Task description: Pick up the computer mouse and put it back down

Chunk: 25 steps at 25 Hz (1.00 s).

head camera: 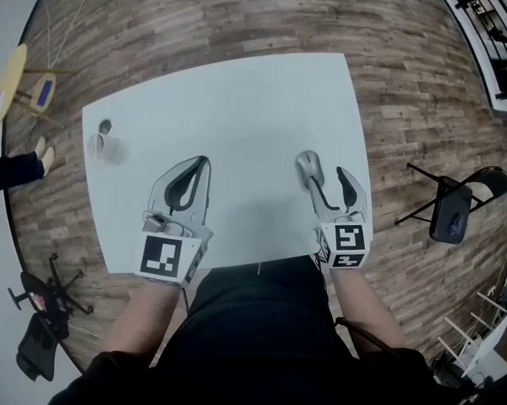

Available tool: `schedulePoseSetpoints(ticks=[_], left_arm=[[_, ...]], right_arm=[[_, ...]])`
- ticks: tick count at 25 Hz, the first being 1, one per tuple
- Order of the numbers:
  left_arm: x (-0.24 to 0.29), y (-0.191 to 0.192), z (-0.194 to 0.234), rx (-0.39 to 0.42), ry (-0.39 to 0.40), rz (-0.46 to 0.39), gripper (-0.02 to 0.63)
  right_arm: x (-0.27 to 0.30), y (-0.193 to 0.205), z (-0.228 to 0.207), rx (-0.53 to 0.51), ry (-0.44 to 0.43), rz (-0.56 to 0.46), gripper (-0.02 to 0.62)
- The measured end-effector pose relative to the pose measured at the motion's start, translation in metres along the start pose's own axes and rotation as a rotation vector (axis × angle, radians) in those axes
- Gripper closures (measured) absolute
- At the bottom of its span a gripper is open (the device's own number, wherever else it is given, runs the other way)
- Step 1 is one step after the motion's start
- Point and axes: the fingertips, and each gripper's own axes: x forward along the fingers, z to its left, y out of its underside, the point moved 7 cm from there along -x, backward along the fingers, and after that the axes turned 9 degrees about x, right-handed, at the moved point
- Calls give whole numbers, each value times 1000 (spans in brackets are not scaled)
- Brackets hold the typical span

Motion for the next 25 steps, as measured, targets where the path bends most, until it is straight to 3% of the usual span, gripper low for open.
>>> schedulePoseSetpoints(ticks=[3,9,13,17,20,25], left_arm=[[3,-5,-4,-50,3,-15,606],[4,8,3,8,11,51,606],[12,6,-4,-65,25,29,606],[20,13,-3,-44,33,57,606],[23,11,-5,-100,27,38,606],[20,27,0,-40,32,106,606]], right_arm=[[5,7,-1,5,-8,18,340],[14,17,3,17,-22,58,311],[19,20,2,15,-21,74,311],[27,28,0,12,-14,100,311],[30,33,2,3,-12,119,311],[35,37,6,5,-15,149,308]])
